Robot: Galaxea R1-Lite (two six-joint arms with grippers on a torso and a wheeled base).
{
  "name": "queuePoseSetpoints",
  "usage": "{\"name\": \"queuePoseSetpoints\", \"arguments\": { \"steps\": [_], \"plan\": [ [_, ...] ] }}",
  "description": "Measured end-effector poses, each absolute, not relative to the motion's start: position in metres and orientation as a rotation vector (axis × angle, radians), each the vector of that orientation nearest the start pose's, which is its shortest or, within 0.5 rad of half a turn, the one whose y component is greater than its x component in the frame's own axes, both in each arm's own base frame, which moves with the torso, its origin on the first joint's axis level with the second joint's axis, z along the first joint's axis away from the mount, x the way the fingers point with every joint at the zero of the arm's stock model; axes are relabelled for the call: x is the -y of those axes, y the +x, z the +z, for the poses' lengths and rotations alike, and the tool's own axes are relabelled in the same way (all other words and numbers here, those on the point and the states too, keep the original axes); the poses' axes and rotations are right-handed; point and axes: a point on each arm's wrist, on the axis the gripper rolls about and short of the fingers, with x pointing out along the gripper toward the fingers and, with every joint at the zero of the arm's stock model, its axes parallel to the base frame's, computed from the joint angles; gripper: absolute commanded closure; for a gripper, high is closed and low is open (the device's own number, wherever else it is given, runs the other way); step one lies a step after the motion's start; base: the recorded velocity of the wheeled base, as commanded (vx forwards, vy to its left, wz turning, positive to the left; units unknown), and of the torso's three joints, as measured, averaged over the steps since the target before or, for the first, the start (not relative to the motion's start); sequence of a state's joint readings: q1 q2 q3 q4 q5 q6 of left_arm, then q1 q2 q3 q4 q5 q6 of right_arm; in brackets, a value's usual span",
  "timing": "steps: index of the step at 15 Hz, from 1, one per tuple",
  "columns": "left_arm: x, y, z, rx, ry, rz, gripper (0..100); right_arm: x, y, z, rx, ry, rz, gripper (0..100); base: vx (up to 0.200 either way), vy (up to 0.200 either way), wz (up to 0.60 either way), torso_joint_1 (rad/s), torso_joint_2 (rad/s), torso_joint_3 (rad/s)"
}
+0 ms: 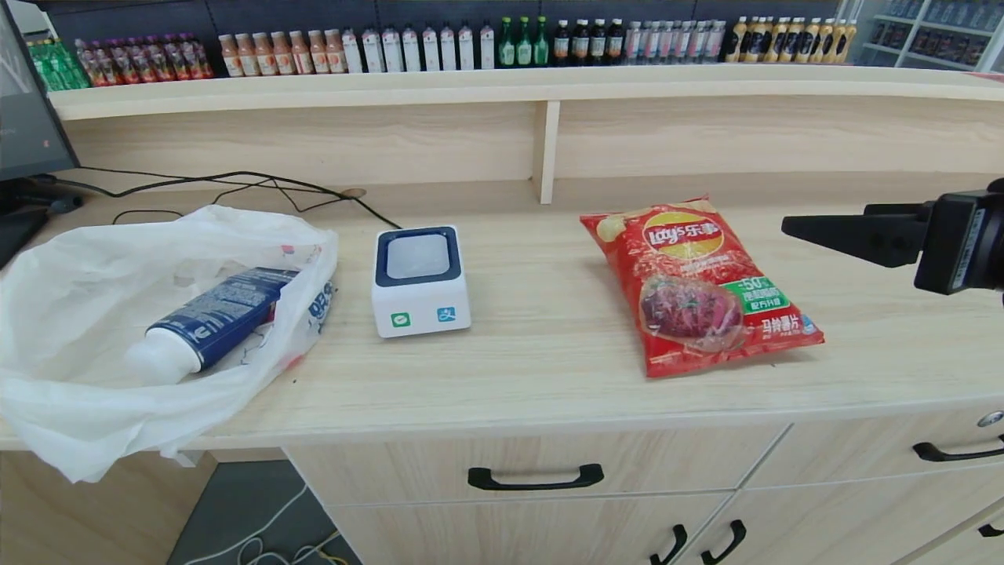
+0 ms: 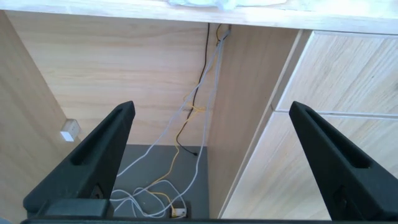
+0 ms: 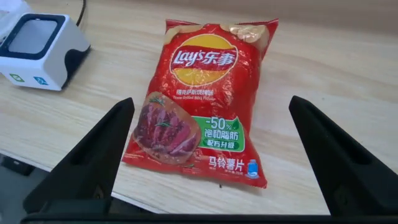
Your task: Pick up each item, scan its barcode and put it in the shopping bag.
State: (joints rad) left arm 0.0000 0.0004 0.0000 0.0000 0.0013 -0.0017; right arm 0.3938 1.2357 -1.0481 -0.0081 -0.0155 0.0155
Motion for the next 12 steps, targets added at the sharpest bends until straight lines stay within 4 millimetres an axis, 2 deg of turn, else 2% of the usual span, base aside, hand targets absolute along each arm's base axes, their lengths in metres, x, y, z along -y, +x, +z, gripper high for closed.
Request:
{"name": "queuePoseSetpoints", "arguments": {
  "steps": [5, 8, 12],
  "plan": [
    [0.000, -0.023, 0.075, 0.000, -0.001, 0.001, 0, -0.093, 0.178, 0.308, -0.195, -0.028, 0.380, 0, 0.000, 0.000, 0.00, 0.000, 0.00, 0.000],
    [0.000, -0.023, 0.075, 0.000, -0.001, 0.001, 0, -0.109, 0.196, 0.317, -0.191, -0.040, 0.324, 0, 0.000, 0.000, 0.00, 0.000, 0.00, 0.000],
    [0.000, -0.023, 0.075, 0.000, -0.001, 0.001, 0, -0.128, 0.213, 0.319, -0.322, -0.110, 0.295, 0, 0.000, 0.000, 0.00, 0.000, 0.00, 0.000]
  ]
}}
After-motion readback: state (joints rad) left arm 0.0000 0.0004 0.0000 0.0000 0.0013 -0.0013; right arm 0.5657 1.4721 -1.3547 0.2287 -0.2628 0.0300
